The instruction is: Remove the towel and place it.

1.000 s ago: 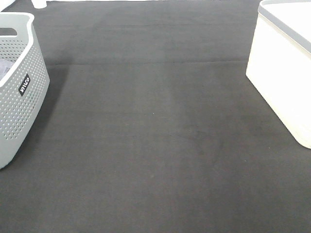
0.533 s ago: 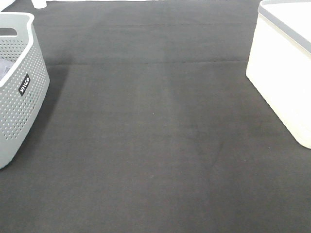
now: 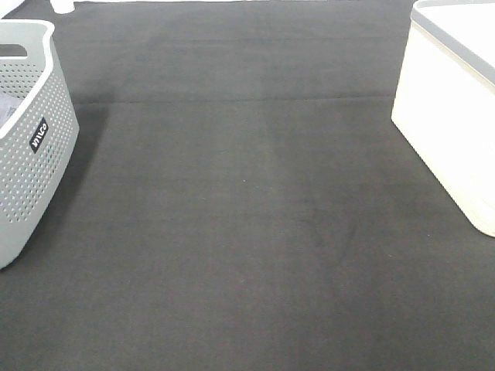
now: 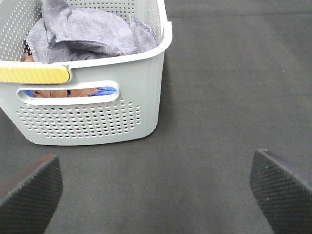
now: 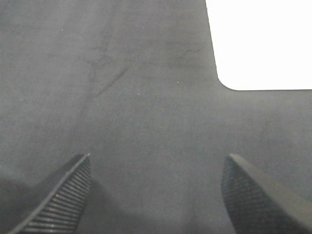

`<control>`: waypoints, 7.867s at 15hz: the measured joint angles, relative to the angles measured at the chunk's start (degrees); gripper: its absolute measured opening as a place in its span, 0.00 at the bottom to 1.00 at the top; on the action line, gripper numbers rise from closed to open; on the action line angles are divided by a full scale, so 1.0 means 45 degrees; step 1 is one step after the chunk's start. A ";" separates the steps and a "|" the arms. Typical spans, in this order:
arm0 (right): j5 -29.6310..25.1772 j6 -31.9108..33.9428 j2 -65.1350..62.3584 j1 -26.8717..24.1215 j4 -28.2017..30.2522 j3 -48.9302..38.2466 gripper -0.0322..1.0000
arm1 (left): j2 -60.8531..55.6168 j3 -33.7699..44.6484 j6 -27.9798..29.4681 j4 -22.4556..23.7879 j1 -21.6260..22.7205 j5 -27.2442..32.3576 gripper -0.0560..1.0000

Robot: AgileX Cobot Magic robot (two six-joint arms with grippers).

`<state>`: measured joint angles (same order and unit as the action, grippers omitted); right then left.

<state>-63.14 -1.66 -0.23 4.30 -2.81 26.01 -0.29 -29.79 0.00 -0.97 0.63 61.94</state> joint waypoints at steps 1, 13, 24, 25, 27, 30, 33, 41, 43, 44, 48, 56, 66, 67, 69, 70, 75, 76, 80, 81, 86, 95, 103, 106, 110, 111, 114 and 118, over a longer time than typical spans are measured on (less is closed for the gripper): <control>0.0000 0.0000 0.0000 0.0000 0.0000 0.0000 0.73 | 0.0000 0.0000 0.0000 0.0000 0.0000 0.0000 0.99; 0.0000 0.0000 0.0000 0.0000 0.0000 0.0000 0.73 | 0.0000 0.0000 0.0000 0.0000 0.0000 0.0000 0.99; 0.0000 0.0000 0.0000 0.0000 0.0000 0.0000 0.73 | 0.0000 0.0000 0.0000 0.0000 0.0000 0.0000 0.99; 0.0000 0.0000 0.0000 0.0000 0.0000 0.0000 0.73 | 0.0000 0.0000 0.0000 0.0000 0.0000 0.0000 0.99; 0.0000 0.0000 0.0000 0.0000 0.0000 0.0000 0.73 | 0.0013 -0.0076 0.0000 0.0000 0.0000 0.0051 0.99; 0.0000 0.0000 0.0000 0.0000 0.0000 0.0000 0.73 | 0.1273 -0.1350 -0.0089 0.0000 0.0000 0.0369 0.99; 0.0000 0.0000 0.0000 0.0000 0.0000 0.0000 0.73 | 0.3820 -0.3170 -0.0204 -0.0013 0.0000 0.0649 0.99; 0.0000 0.0000 0.0000 0.0000 0.0000 0.0000 0.73 | 1.1179 -0.8276 -0.3973 0.0407 0.0000 0.1502 0.99; 0.0000 0.0000 0.0000 0.0000 0.0000 0.0000 0.73 | 1.3254 -0.9613 -0.5399 0.0802 0.0000 0.1681 0.99; 0.0000 0.0000 0.0000 0.0000 0.0000 0.0000 0.73 | 1.4324 -1.0339 -0.6137 0.1248 0.0000 0.1681 0.99; 0.0000 0.0000 0.0000 0.0000 0.0000 0.0000 0.73 | 1.7405 -1.1956 -0.8060 0.2763 0.0064 0.1655 0.99; 0.0000 0.0000 0.0000 0.0000 0.0000 0.0000 0.73 | 2.3670 -1.2465 -1.1586 0.4431 0.0853 -0.0688 0.99; 0.0000 0.0000 0.0000 0.0000 0.0000 0.0000 0.73 | 2.5923 -1.2529 -1.0415 0.6761 0.0853 -0.2419 0.91; 0.0000 0.0000 0.0000 0.0000 0.0000 0.0000 0.73 | 2.6063 -1.2605 -1.0186 0.6888 0.0853 -0.2687 0.85; 0.0000 0.0000 0.0000 0.0000 0.0000 0.0000 0.73 | 2.6178 -1.2631 -1.0084 0.6952 0.0840 -0.2916 0.61; 0.0000 0.0000 0.0000 0.0000 0.0000 0.0000 0.73 | 2.6178 -1.2631 -1.0071 0.6952 0.0815 -0.2979 0.40; 0.0000 0.0000 0.0000 0.0000 0.0000 0.0000 0.73 | 2.6178 -1.2631 -1.0097 0.6977 0.0815 -0.2878 0.05; 0.0000 0.0000 0.0000 0.0000 0.0000 0.0000 0.73 | 2.6178 -1.2631 -1.0020 0.6977 0.0815 -0.2878 0.05; 0.0000 0.0000 0.0000 0.0000 0.0000 0.0000 0.73 | 2.6178 -1.2631 -0.8989 0.6977 0.0815 -0.2878 0.05; 0.0000 0.0000 0.0000 0.0000 0.0000 0.0000 0.73 | 2.6178 -1.2631 -0.8849 0.6965 0.0840 -0.2878 0.05; 0.0000 0.0000 0.0000 0.0000 0.0000 0.0000 0.73 | 2.5516 -1.2631 -0.8785 0.6939 0.0853 -0.2534 0.05; 0.0000 0.0000 0.0000 0.0000 0.0000 0.0000 0.73 | 2.0359 -1.2681 -0.8543 0.3591 0.0853 -0.0891 0.05; 0.0000 0.0000 0.0000 0.0000 0.0000 0.0000 0.73 | 1.6985 -1.2681 -0.8696 0.0216 0.0853 -0.2037 0.05; 0.0000 0.0000 0.0000 0.0000 0.0000 0.0000 0.73 | 1.6157 -1.2694 -1.0160 -0.1681 0.0853 -0.3069 0.05; 0.0344 -0.0191 0.0025 0.0000 -0.0815 0.0127 0.73 | 1.5839 -1.3687 -1.3471 -0.5755 0.0853 -0.3387 0.05; 0.0726 -0.0586 0.0204 0.0000 -0.1528 0.0280 0.73 | 1.5839 -1.4006 -1.4222 -0.6825 0.0853 -0.3387 0.05; 0.1846 -0.3858 0.1859 0.0000 -0.5424 0.0611 0.73 | 1.5826 -1.4808 -1.6336 -0.9944 0.0853 -0.3107 0.05; 0.1948 -1.1497 0.5895 0.0000 -1.2898 0.0713 0.73 | 1.5826 -1.4999 -1.8144 -1.2299 0.0815 -0.0891 0.05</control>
<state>-54.37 -53.40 26.30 4.30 -60.85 29.22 70.93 -97.29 -81.65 -56.32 4.30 57.93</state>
